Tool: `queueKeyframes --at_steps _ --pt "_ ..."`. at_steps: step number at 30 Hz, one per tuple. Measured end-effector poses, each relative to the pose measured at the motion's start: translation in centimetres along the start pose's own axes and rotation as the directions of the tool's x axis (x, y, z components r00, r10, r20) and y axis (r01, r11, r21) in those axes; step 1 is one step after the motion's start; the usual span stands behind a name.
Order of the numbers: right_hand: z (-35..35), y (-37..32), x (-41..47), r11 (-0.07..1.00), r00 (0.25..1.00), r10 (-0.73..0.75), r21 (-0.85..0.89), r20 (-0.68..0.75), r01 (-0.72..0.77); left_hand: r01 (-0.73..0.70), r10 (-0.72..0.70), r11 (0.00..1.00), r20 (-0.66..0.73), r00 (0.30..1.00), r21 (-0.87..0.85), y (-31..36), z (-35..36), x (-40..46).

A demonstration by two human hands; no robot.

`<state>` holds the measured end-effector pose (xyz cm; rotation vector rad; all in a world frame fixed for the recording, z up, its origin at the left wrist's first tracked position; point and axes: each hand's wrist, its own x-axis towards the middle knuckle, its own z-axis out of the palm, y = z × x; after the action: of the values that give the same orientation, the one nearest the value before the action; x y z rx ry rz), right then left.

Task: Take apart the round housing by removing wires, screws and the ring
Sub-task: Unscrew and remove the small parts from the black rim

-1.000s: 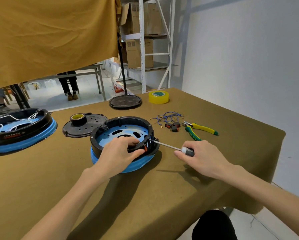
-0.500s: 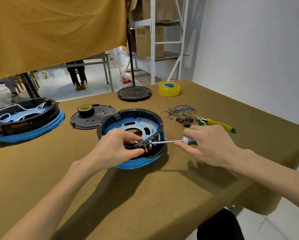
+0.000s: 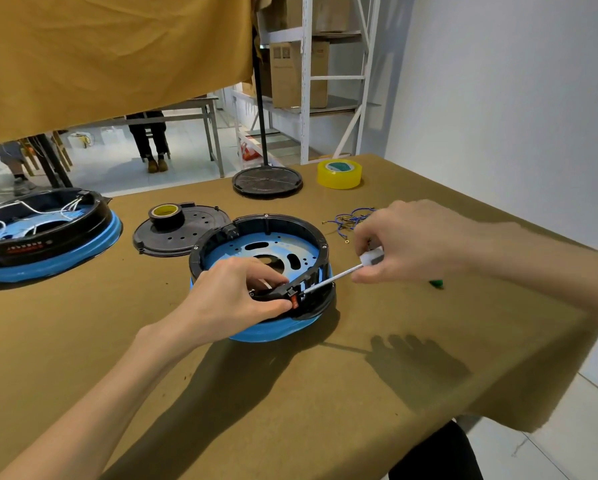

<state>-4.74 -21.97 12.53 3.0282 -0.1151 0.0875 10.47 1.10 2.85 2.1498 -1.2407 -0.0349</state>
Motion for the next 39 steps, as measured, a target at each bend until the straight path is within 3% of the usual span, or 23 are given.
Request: queueKeyframes --at_steps 2,4,6,9,12,15,18,23,29,39 --pt "-2.1 0.2 0.8 0.976 0.977 0.024 0.205 0.21 -0.068 0.01 -0.01 1.0 0.004 1.0 -0.001 0.0 0.0 0.0" --pt "-3.8 0.9 1.4 0.935 0.958 -0.004 0.342 0.285 -0.098 0.014 -0.014 1.0 0.004 1.0 0.004 -0.1 0.0 0.0" --pt "-4.7 1.2 1.6 0.851 0.968 -0.021 0.512 0.251 -0.114 0.012 -0.012 1.0 -0.003 1.0 0.013 -0.1 0.1 0.0" --pt "-4.4 0.3 1.8 0.731 0.998 0.032 0.68 0.06 -0.064 0.004 -0.003 1.0 -0.022 1.0 0.028 0.2 0.3 -0.1" --pt "-3.0 -1.2 2.3 0.691 0.982 0.12 0.722 -0.146 0.023 -0.022 0.025 0.997 -0.04 0.999 0.074 0.5 0.5 -0.3" --pt "-1.7 -2.2 3.1 0.669 0.921 0.183 0.73 -0.345 0.14 -0.07 0.075 0.993 -0.059 0.995 0.092 0.9 0.9 -0.4" --pt "-0.7 -3.5 4.1 0.603 0.867 0.193 0.752 -0.459 0.264 -0.081 0.088 0.994 -0.091 0.992 0.079 1.1 1.3 -0.5" --pt "0.3 -5.7 5.3 0.305 0.82 0.25 0.846 -0.514 0.437 -0.067 0.07 0.997 -0.097 0.993 0.041 0.8 1.4 -0.4" --pt "1.1 -6.9 5.8 0.252 0.758 0.296 0.813 -0.581 0.524 -0.054 0.055 0.997 0.003 0.999 -0.047 0.1 1.0 -0.1" --pt "2.4 -7.9 6.1 0.192 0.713 0.363 0.797 -0.6 0.573 -0.05 0.05 0.998 0.012 0.999 -0.036 0.3 1.0 -0.2"
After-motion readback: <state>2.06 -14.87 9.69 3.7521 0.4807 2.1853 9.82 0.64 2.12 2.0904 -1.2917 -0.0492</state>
